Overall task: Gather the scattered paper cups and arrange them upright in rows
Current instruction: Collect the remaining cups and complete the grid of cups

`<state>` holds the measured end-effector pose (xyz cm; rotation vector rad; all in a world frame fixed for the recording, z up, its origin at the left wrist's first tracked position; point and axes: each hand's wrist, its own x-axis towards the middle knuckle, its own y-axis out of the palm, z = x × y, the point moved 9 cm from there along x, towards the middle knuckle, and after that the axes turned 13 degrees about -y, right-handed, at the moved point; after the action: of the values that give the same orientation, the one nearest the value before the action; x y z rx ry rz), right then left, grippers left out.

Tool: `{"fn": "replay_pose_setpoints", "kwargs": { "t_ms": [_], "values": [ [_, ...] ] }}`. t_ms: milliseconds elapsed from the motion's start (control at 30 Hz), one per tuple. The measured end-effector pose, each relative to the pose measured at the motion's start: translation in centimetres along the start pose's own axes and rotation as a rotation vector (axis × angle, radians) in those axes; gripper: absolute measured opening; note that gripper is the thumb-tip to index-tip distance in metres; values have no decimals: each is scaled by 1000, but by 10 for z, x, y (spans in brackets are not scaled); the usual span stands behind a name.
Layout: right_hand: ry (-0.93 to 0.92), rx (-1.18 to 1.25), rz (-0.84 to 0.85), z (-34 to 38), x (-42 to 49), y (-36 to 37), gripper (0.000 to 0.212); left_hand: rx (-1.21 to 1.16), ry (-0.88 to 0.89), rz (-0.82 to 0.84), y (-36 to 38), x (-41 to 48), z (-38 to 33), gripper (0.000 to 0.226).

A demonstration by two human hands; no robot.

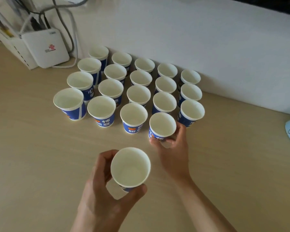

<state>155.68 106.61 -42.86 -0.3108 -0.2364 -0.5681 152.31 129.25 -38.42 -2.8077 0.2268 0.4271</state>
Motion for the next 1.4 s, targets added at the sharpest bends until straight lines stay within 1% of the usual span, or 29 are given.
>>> {"fn": "replay_pose_setpoints", "kwargs": {
  "t_ms": [200,333,400,500,533,600,667,700,767,833,933,1067,1167,1233,1300,1400],
  "values": [
    [-1,3,8,0,2,1,58,-10,18,14,5,-1,-1,69],
    [20,-3,23,-1,0,-4,64,-20,34,12,8,0,-7,70],
    [28,-7,29,-2,-7,-11,66,-22,36,15,9,0,-9,69],
    [-4,31,36,5,-26,-37,61,1,41,26,16,1,-14,72],
    [-25,59,83,10,-33,-44,61,13,42,25,20,2,-16,73],
    [-48,86,249,18,-45,-52,67,46,72,28,31,3,-23,68],
    [-48,48,423,24,-55,-55,77,105,116,37,45,3,-32,63],
    [-48,9,485,25,-58,-57,83,126,127,50,52,4,-35,62],
    [-51,-64,526,27,-60,-62,87,141,134,92,69,4,-40,65],
    [-73,-103,481,32,-55,-68,80,137,134,122,83,4,-43,65],
    [-79,-58,402,35,-46,-74,67,130,139,134,98,4,-47,64],
    [-78,-39,319,28,-36,-80,64,136,129,122,106,8,-46,66],
    [-1,-42,237,8,-27,-80,63,153,121,112,100,11,-42,70],
    [31,-60,171,-5,-19,-82,56,149,93,99,93,11,-34,73],
    [49,-66,117,-14,-11,-83,52,143,59,95,87,11,-25,68],
    [26,-93,79,-17,-2,-83,53,138,24,95,79,10,-13,63]
  ]
}}
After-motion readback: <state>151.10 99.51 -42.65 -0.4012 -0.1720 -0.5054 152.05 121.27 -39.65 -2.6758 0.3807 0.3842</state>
